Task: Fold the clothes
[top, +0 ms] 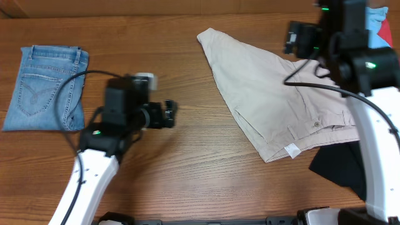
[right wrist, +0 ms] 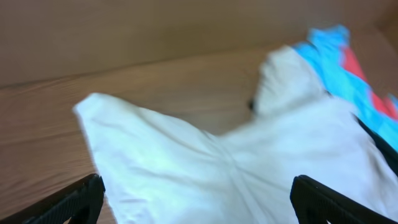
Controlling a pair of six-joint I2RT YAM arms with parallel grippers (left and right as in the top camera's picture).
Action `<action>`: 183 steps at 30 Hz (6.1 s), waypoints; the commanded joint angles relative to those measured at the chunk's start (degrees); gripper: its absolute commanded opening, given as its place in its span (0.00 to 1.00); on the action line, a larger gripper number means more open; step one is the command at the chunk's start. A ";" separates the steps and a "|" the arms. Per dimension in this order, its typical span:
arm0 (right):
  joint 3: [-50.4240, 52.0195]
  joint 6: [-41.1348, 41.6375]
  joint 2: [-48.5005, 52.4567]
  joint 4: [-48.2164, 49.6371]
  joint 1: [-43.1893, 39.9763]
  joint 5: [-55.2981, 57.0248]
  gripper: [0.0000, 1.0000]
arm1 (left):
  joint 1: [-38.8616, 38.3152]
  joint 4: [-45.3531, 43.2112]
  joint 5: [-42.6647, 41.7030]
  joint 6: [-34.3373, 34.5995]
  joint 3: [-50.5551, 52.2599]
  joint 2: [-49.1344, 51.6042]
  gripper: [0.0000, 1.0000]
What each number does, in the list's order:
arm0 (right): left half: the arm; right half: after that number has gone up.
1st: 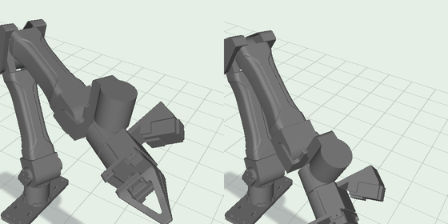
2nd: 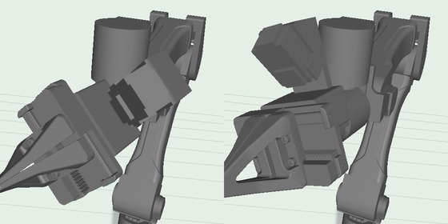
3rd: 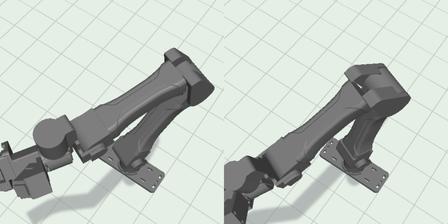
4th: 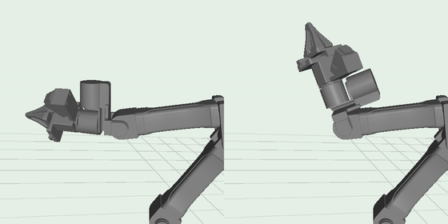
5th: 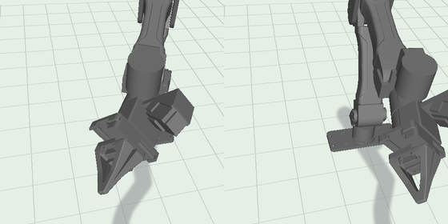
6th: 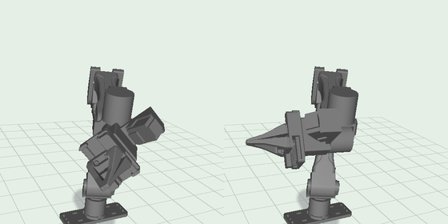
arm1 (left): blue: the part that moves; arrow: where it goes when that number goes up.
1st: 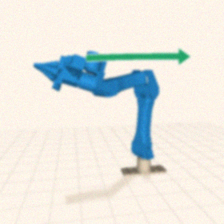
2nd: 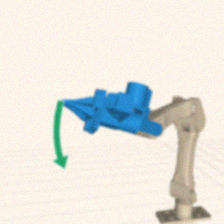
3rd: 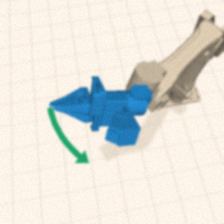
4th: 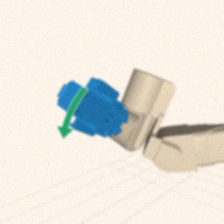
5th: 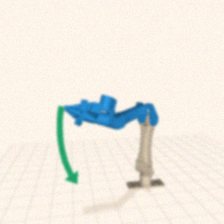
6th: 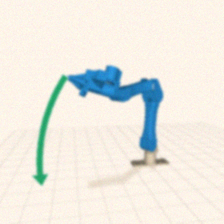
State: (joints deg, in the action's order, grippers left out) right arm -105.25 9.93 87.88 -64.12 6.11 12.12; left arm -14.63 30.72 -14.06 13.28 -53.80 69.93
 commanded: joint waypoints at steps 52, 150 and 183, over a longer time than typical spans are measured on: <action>62.97 2.10 1.29 23.80 13.38 -12.28 0.04 | 10.03 -2.08 -2.01 12.46 -1.81 6.78 1.00; 34.25 10.69 -8.26 8.22 8.37 0.92 1.00 | 1.57 14.82 -13.00 28.63 -1.68 22.64 0.92; 34.75 10.69 -6.45 6.45 8.26 -4.39 1.00 | 30.58 23.91 2.34 16.31 -8.41 19.89 0.04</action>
State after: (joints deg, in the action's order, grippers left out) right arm -70.65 19.97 80.49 -57.04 14.66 11.57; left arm 11.94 54.26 -10.00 36.60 -59.42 91.64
